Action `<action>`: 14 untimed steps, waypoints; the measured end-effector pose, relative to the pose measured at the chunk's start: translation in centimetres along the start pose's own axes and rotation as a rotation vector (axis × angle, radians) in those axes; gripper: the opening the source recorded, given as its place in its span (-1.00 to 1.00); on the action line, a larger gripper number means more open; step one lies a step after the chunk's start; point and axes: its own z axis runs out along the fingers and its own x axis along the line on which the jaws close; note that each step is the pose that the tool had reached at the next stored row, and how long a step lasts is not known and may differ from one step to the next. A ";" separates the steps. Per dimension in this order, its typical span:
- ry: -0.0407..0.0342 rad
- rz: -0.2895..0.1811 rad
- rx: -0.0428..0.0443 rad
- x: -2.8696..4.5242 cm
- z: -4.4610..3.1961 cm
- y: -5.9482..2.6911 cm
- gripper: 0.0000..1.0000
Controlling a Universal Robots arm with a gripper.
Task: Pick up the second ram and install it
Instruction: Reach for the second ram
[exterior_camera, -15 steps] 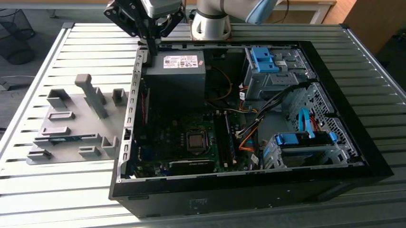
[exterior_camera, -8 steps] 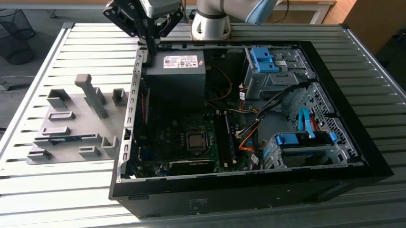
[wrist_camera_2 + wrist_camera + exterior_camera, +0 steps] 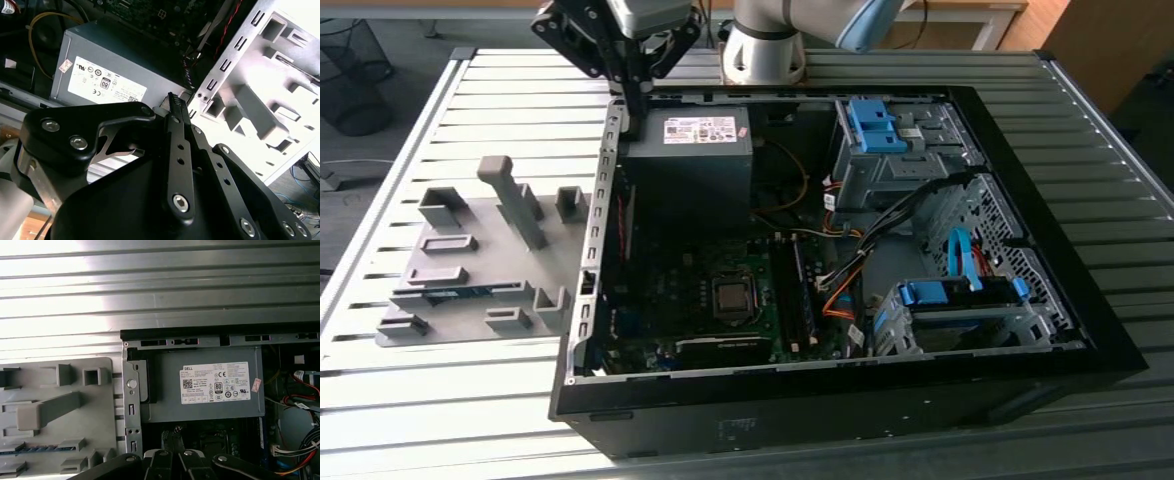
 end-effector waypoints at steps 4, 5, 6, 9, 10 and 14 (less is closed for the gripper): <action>0.0000 0.000 0.0000 0.35 -0.01 -0.03 -0.79; 0.0000 0.000 0.0000 0.37 0.00 -0.03 -0.79; 0.0000 0.000 0.0000 0.38 -0.01 -0.03 -0.79; 0.0000 0.000 0.0000 0.44 -0.01 -0.03 -0.79; 0.0000 0.000 0.0000 0.46 -0.01 -0.03 -0.79; 0.0000 0.000 0.0000 0.58 -0.01 -0.04 -0.79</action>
